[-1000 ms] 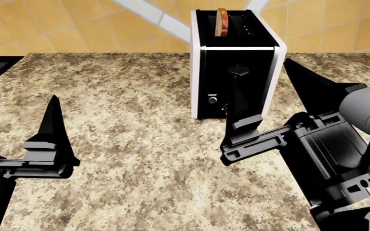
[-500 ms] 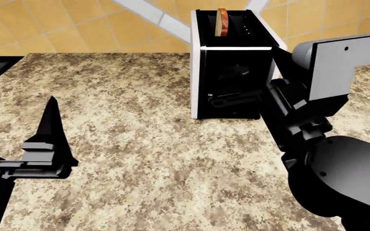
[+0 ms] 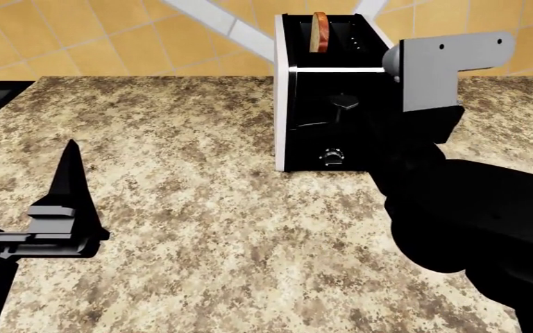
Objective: Push down the lever of the toaster to turn it on.
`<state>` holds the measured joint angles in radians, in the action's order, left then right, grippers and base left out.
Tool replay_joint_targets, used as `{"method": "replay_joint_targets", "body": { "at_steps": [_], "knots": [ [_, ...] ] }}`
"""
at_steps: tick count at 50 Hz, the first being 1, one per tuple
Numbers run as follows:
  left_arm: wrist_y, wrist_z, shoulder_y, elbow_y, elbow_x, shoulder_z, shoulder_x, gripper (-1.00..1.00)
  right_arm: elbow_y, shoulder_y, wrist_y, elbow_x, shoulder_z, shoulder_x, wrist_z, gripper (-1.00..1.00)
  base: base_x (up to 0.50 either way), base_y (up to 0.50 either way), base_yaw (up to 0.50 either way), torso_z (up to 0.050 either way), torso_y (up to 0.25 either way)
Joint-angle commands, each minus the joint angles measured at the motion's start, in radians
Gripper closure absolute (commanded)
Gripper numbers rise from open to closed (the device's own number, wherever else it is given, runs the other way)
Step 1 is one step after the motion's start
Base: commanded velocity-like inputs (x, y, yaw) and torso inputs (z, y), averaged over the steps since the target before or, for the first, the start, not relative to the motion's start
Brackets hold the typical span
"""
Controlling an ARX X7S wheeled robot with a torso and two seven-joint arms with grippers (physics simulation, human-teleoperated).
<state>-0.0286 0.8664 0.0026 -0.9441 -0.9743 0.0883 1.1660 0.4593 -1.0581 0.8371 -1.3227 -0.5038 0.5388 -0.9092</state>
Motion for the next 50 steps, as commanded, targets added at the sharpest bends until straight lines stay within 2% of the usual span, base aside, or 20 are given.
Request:
{"method": "replay_joint_targets", "body": {
  "at_steps": [1, 50],
  "knots": [
    [0.009, -0.001, 0.018, 0.002, 0.004, -0.008, 0.002, -1.00, -0.058, -0.026, 0.013, -0.017, -0.005, -0.015, 0.009, 1.00, 0.00, 0.00, 0.00, 0.000, 0.000],
    [0.012, -0.009, 0.021, 0.015, 0.007, -0.009, -0.005, -1.00, -0.198, -0.028, -0.044, 0.127, -0.070, -0.046, 0.125, 1.00, 0.00, 0.00, 0.00, 0.000, 0.000]
  ]
}}
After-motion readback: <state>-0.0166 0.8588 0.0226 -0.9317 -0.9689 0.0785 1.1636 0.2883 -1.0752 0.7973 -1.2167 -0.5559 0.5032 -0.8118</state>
